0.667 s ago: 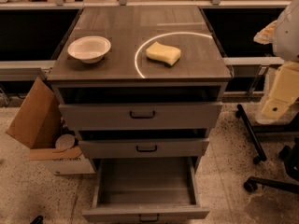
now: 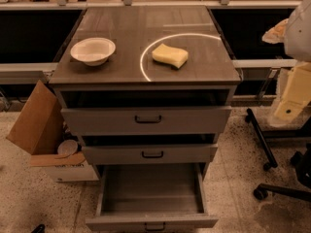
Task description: Close bottom drawer
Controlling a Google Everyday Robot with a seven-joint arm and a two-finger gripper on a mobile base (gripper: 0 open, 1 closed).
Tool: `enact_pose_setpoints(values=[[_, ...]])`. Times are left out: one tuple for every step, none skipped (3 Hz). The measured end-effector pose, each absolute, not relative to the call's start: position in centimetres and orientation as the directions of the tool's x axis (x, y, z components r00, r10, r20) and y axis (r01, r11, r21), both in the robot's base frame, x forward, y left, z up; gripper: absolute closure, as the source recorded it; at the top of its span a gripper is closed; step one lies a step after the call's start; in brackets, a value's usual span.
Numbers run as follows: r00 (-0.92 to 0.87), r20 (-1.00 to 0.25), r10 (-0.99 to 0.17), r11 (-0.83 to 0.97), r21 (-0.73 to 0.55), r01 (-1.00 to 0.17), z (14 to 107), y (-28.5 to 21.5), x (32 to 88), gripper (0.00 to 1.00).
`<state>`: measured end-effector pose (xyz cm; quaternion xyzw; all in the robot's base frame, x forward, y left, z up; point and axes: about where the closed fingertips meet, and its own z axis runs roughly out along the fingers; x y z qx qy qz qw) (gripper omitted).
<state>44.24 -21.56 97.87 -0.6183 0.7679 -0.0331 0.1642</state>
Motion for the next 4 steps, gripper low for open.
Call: enact_pose_setpoints(values=[[-0.109, -0.240, -0.965, 0.170, -0.249, -0.954, 96.4, -21.1, 43.3, 0.00], [-0.056, -0.293, -0.954, 0.100, -0.136, -0.986, 88.6, -20.7, 39.1, 0.00], [-0.056, -0.294, -0.954, 0.100, -0.138, -0.985, 88.7, -20.7, 39.1, 0.00], [-0.046, -0.356, -0.933, 0.094, -0.120, -0.988, 84.8, -19.4, 39.3, 0.00]])
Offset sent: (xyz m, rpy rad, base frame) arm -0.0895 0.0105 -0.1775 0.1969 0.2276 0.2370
